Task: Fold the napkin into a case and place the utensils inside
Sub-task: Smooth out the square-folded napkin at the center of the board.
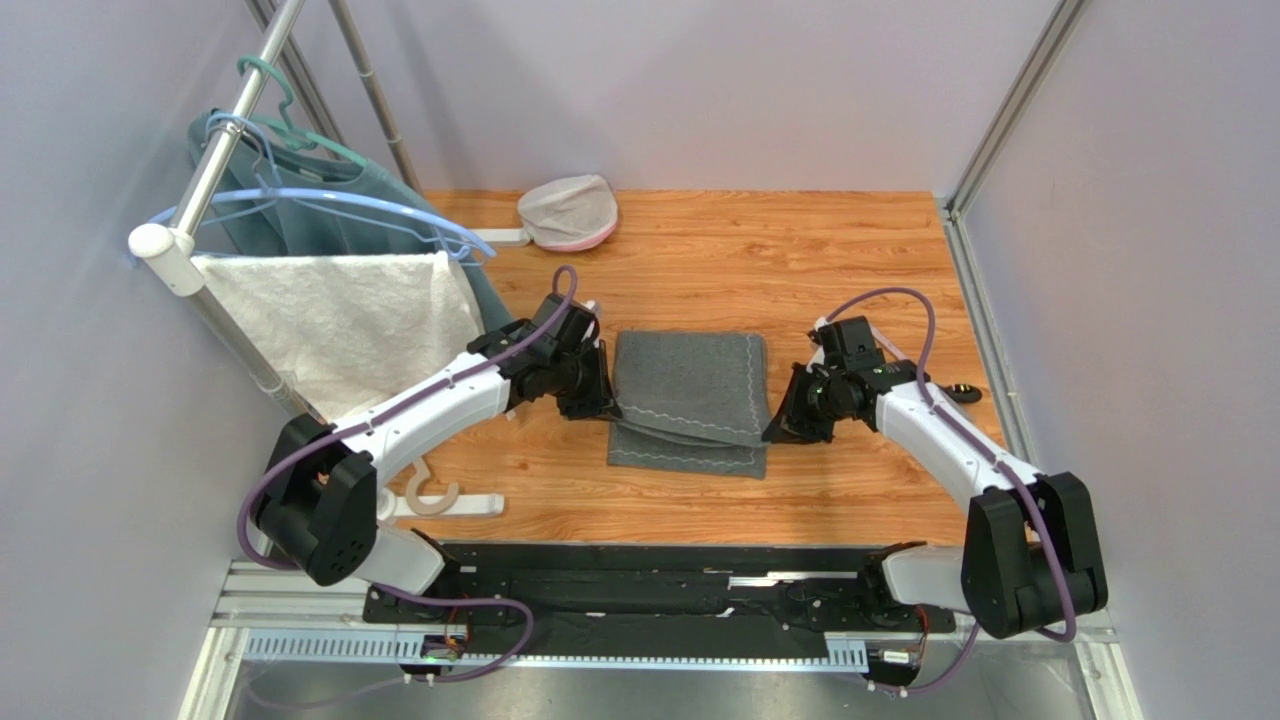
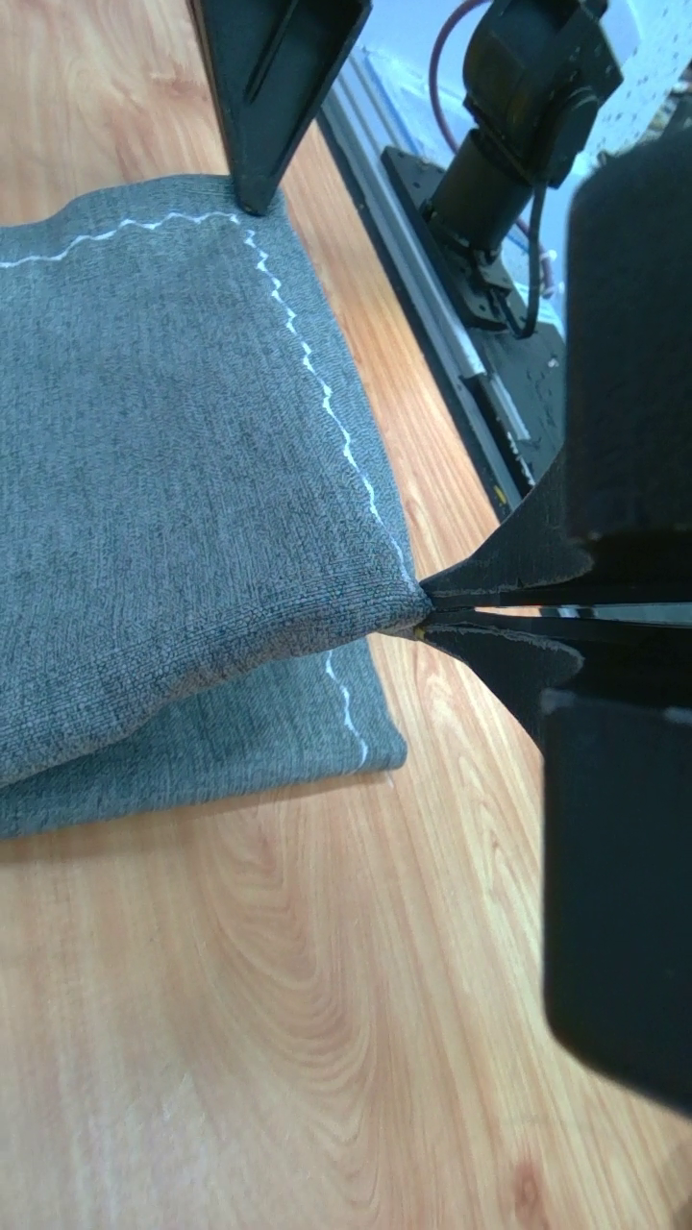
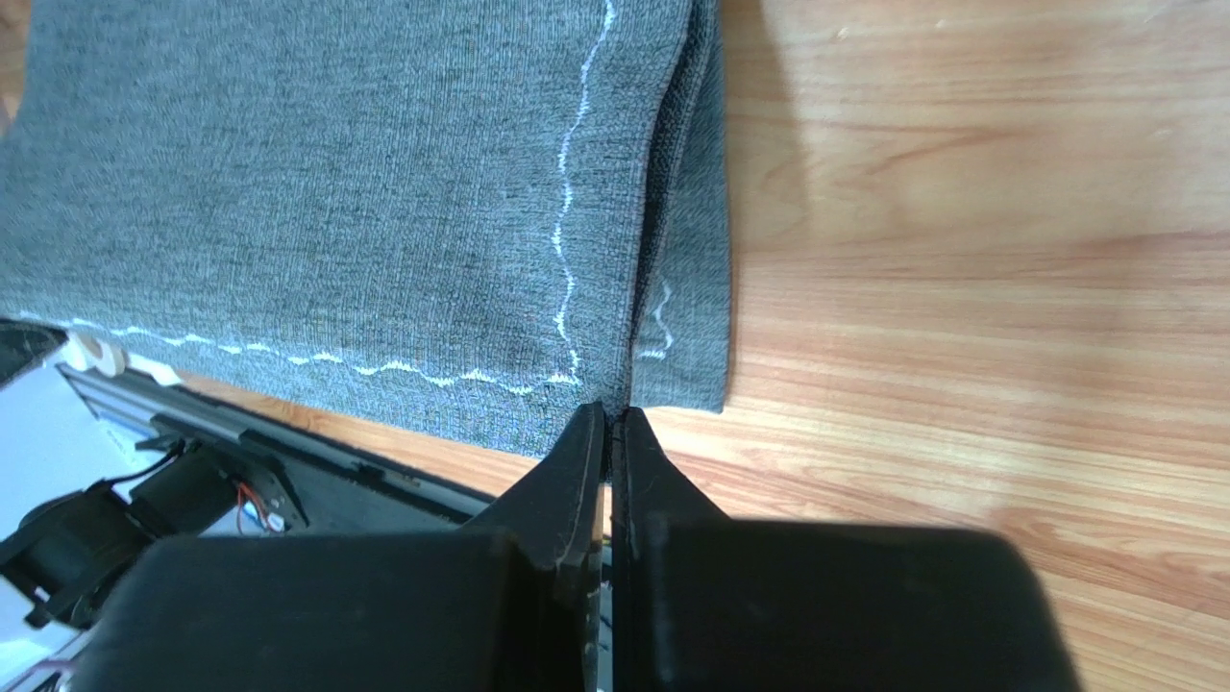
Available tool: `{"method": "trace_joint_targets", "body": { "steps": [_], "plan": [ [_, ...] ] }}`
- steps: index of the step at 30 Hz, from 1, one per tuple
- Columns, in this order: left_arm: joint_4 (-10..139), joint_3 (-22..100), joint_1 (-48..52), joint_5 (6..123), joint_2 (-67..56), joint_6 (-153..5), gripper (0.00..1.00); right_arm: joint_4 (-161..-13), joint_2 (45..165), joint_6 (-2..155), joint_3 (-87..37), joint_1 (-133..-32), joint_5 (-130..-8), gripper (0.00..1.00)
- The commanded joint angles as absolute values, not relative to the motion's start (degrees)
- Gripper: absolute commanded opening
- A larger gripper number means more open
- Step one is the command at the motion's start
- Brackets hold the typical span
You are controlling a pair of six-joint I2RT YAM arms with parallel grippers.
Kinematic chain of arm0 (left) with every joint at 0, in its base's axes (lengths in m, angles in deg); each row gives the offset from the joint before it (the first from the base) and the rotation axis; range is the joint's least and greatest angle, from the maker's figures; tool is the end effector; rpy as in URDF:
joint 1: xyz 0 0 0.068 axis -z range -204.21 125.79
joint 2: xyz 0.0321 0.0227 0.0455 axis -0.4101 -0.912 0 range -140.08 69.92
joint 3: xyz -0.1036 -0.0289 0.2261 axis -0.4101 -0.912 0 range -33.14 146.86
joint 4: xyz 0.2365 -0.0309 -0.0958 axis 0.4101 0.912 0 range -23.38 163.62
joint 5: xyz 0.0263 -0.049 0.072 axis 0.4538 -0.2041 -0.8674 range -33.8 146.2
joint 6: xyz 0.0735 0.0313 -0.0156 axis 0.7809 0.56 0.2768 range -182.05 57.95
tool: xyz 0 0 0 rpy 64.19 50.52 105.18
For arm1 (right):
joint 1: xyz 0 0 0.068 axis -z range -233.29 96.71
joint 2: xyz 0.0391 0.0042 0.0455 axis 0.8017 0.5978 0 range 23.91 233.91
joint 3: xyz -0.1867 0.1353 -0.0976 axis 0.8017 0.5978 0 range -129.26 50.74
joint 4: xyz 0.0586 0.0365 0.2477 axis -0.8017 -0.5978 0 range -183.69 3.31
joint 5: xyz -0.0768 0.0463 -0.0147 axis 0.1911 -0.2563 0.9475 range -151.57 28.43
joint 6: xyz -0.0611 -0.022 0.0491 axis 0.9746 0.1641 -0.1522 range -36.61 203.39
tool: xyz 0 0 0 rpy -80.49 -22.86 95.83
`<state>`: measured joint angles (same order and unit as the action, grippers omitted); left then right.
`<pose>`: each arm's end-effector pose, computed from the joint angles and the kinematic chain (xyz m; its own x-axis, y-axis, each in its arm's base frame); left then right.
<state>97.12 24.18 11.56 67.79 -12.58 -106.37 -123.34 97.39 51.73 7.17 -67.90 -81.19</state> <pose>0.2451 -0.1941 0.1860 -0.9437 -0.1637 -0.2874 0.0072 0.8586 -0.5126 0.2318 0.0849 0.1475 -0.9482 0.2636 -0.1771 0.1535 0.8687 0.4710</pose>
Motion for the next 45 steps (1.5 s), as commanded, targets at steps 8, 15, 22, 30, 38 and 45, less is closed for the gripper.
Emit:
{"method": "trace_joint_targets", "body": {
  "steps": [8,15,22,30,38,45],
  "plan": [
    [97.7,21.3,10.5,67.4,-15.8,-102.5,0.0,-120.3,97.8,48.8,11.8,-69.2,-84.0,0.0],
    [94.8,19.2,10.5,68.9,-19.1,-102.3,0.0,-117.5,101.4,49.4,13.7,-69.2,-82.8,0.0],
    [94.4,19.2,10.5,67.5,-20.9,-102.1,0.0,-116.8,101.3,49.8,15.0,-69.2,-81.4,0.0],
    [103.1,22.5,10.4,61.7,-17.4,-98.6,0.3,-123.6,98.1,55.7,11.3,-69.2,-80.6,0.39],
    [105.0,26.4,10.6,66.2,-10.8,-100.0,0.49,-121.3,97.1,53.3,7.5,-70.2,-84.4,0.55],
    [94.7,24.3,10.7,74.8,-18.5,-102.6,0.27,-113.5,104.0,51.1,7.5,-72.6,-87.1,0.38]
  ]
}}
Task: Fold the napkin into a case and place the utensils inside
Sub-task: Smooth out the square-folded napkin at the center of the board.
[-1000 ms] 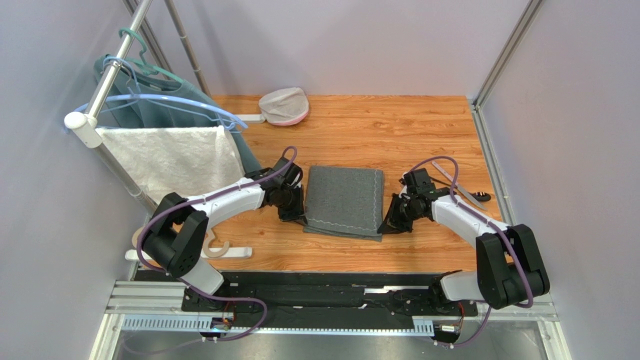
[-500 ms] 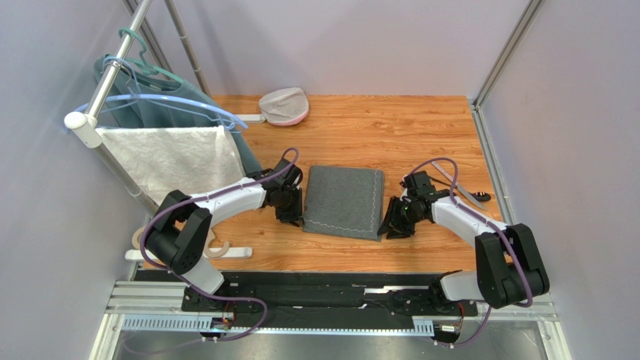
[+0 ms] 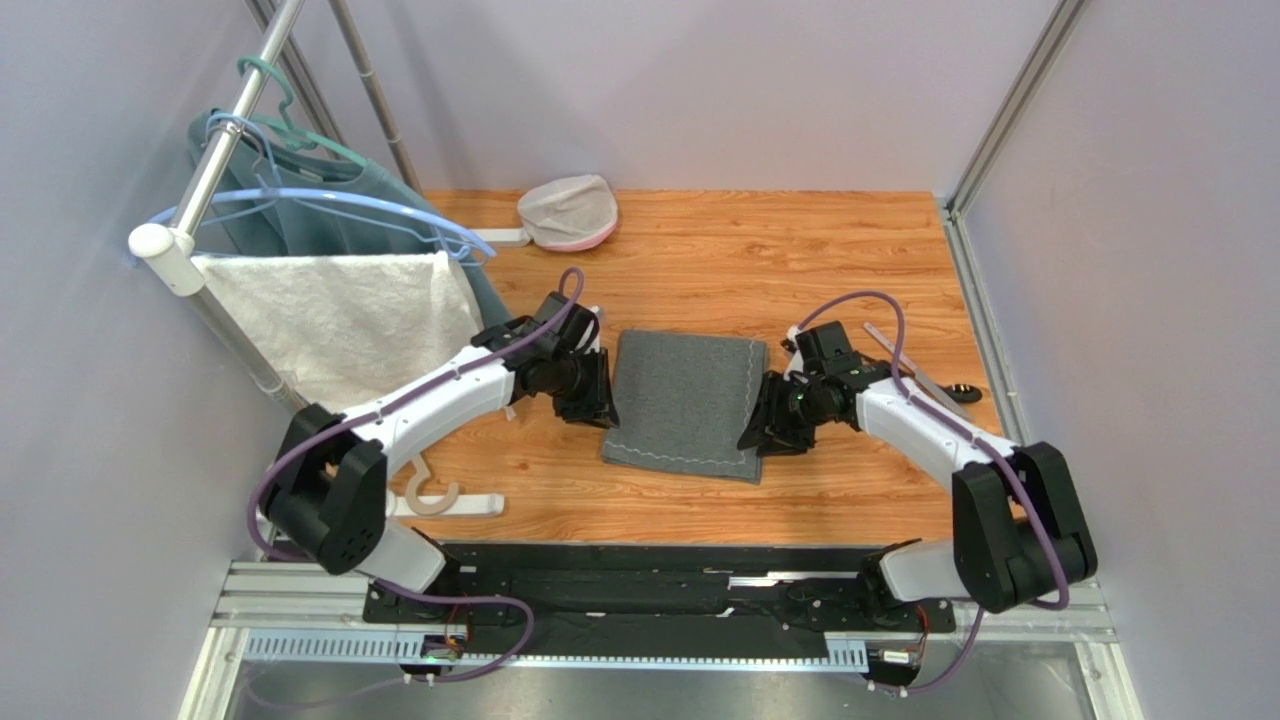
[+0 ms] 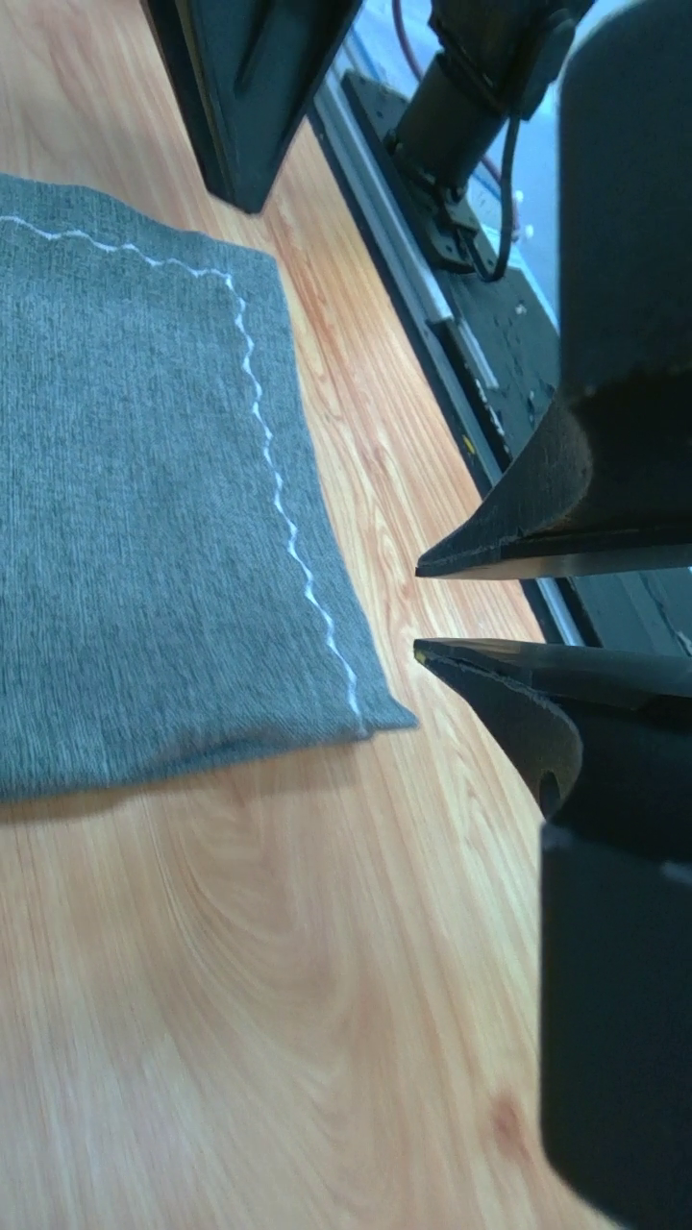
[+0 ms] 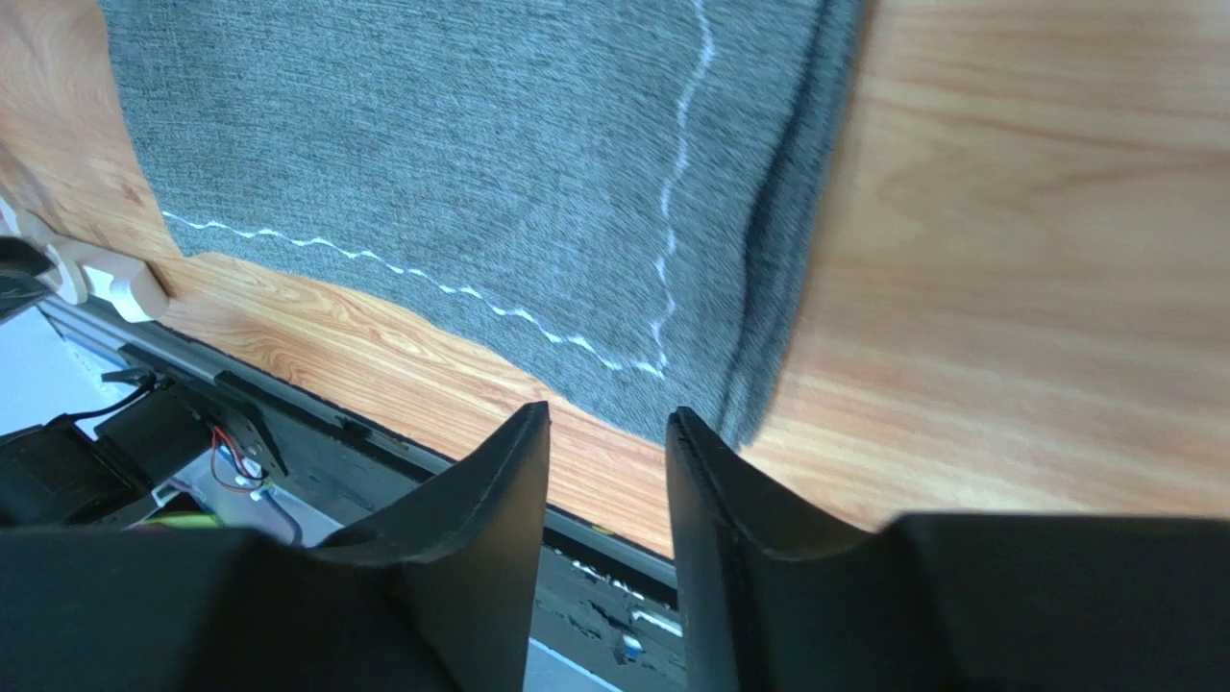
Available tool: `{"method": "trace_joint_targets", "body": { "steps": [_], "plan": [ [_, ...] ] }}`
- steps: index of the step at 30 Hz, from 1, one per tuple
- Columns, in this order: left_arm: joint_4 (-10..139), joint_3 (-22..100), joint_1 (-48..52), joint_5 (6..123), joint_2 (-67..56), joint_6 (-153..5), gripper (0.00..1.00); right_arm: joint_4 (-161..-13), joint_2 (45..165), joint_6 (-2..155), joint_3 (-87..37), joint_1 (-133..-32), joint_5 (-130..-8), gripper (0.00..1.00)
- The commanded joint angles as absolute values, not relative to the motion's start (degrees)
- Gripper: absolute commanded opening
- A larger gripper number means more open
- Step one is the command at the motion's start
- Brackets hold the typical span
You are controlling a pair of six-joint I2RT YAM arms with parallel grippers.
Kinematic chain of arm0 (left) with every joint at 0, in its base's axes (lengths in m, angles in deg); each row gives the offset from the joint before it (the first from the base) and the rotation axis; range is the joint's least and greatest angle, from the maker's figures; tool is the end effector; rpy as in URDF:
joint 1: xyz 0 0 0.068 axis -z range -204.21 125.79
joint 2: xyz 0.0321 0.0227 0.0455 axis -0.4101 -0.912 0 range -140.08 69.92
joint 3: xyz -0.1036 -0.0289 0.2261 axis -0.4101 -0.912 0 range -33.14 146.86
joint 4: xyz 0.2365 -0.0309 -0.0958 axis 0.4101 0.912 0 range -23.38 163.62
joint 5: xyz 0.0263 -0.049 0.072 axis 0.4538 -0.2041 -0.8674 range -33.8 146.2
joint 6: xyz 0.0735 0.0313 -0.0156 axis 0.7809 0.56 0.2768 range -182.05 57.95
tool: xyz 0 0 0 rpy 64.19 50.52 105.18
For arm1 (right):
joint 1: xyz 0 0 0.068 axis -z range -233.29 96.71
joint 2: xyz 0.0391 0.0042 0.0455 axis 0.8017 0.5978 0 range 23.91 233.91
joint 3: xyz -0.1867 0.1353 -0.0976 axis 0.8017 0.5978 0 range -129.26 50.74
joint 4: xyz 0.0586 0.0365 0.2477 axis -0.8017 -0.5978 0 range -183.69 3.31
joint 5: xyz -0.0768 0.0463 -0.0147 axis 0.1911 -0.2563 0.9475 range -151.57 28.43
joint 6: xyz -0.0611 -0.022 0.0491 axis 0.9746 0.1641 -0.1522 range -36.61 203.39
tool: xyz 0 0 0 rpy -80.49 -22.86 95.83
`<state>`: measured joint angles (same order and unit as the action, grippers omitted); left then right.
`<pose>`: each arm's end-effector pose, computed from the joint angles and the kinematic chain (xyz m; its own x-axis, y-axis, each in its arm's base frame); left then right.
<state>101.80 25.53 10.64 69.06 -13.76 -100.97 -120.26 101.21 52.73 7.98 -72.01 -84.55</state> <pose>0.2435 -0.1887 0.1816 -0.9610 -0.0772 -0.2654 0.0567 0.8848 -0.4625 0.2288 0.1066 0.1325 -0.9769 0.1645 -0.1362 0.0751 0.8617 0.5018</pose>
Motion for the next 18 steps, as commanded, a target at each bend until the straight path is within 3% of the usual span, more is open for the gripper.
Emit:
{"method": "trace_joint_targets", "body": {
  "steps": [1,3,10,14,18],
  "plan": [
    [94.5,24.1,10.7,74.5,-19.8,-102.3,0.24,-112.9,104.9,51.0,8.4,-72.7,-86.9,0.32],
    [94.4,23.4,10.7,72.4,-23.4,-101.6,0.19,-112.2,106.8,52.0,9.0,-72.6,-85.2,0.26],
    [95.4,19.7,10.7,65.7,-22.6,-99.0,0.19,-114.2,107.9,53.4,10.6,-72.2,-78.3,0.22],
    [97.1,23.8,10.7,68.5,-18.4,-98.6,0.31,-116.2,104.9,53.9,5.0,-72.2,-79.2,0.24],
    [96.2,28.1,10.7,70.4,-21.3,-99.0,0.33,-116.5,110.9,55.7,-4.3,-71.7,-77.7,0.31]
  ]
}}
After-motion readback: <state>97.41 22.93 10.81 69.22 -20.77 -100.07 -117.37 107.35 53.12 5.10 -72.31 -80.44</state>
